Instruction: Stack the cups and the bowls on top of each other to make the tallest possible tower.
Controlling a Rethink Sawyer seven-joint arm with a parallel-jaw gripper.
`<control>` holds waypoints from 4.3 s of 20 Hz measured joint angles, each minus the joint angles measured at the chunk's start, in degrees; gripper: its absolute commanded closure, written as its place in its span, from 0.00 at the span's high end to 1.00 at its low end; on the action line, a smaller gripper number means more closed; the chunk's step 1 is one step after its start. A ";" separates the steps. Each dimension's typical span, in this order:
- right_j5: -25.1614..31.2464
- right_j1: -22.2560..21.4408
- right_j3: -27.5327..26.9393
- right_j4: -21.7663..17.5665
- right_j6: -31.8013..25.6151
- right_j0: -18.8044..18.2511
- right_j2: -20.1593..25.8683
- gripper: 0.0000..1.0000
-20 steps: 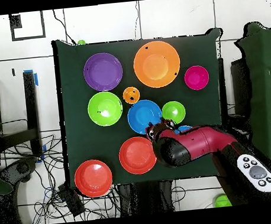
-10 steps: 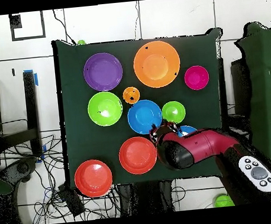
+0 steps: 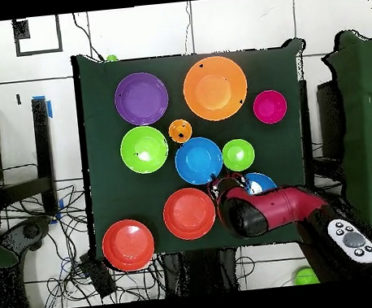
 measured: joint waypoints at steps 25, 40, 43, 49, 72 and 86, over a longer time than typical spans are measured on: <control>-3.99 3.55 -0.98 2.64 0.65 3.32 -10.41 1.00; -0.14 1.04 -1.22 2.61 0.65 -0.14 -3.21 1.00; 1.53 0.26 -1.23 2.61 0.65 -1.18 -0.97 1.00; 5.48 -0.74 -1.22 2.58 0.65 -4.26 3.27 1.00; 9.18 -0.02 -1.85 2.54 0.65 -11.09 13.24 1.00; 9.18 1.24 -1.89 2.53 0.65 -9.77 15.53 1.00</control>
